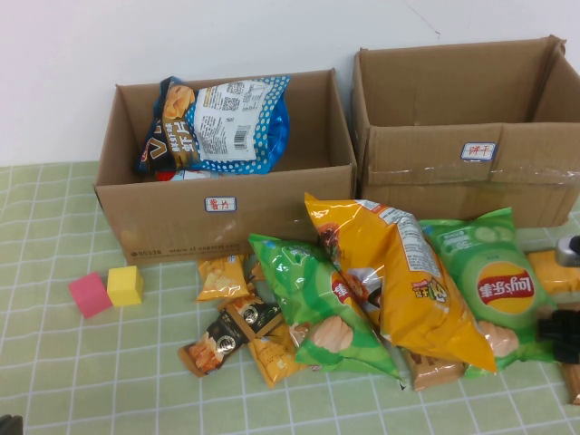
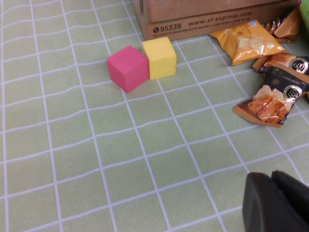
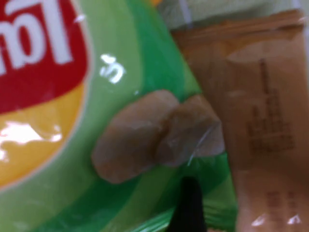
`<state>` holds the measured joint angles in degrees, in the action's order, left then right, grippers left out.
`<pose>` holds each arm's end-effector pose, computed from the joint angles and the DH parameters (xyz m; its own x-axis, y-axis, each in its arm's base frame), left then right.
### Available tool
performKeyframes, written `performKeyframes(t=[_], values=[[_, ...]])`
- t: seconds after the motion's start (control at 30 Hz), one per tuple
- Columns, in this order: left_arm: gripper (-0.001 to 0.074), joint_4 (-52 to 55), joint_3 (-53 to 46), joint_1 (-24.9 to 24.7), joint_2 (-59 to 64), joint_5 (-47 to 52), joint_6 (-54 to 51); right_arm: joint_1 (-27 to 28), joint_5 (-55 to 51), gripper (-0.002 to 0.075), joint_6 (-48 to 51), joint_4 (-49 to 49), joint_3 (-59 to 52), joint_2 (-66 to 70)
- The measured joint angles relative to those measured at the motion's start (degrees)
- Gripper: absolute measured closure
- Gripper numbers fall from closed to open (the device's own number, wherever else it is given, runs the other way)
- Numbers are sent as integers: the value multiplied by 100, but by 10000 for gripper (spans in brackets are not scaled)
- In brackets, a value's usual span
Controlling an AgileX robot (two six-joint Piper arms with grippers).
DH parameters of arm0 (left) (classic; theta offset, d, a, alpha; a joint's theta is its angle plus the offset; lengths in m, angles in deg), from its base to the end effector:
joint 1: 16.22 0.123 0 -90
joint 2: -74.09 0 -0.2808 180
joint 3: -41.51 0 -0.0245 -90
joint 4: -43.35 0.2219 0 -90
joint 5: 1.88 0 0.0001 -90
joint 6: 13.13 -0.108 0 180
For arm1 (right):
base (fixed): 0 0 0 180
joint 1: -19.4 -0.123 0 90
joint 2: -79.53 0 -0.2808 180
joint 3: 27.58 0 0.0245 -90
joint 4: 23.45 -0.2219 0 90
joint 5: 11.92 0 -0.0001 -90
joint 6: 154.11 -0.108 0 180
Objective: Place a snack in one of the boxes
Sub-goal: Pick up the biscuit
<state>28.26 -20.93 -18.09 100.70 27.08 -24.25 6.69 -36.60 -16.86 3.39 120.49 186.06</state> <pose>0.0652 -0.0158 0.2279 -0.4614 -0.0222 -0.8869 0.1272 0.9877 -0.0910 0.2779 0.0418 0.1422 -0.9238 0.1037 -0.3686 0.1377 0.9882 -0.0671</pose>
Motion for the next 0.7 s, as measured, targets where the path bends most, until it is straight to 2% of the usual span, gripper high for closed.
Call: performKeyframes(t=[0.33,0.53,0.7], values=[[737,-10,0,0,0,-13,-13,0,100,182,181,96,59,245],[737,-10,0,0,0,-16,-15,-10,27,236,283,104,71,255],[737,-10,0,0,0,-37,-25,-19,-358,249,343,252,232,255]])
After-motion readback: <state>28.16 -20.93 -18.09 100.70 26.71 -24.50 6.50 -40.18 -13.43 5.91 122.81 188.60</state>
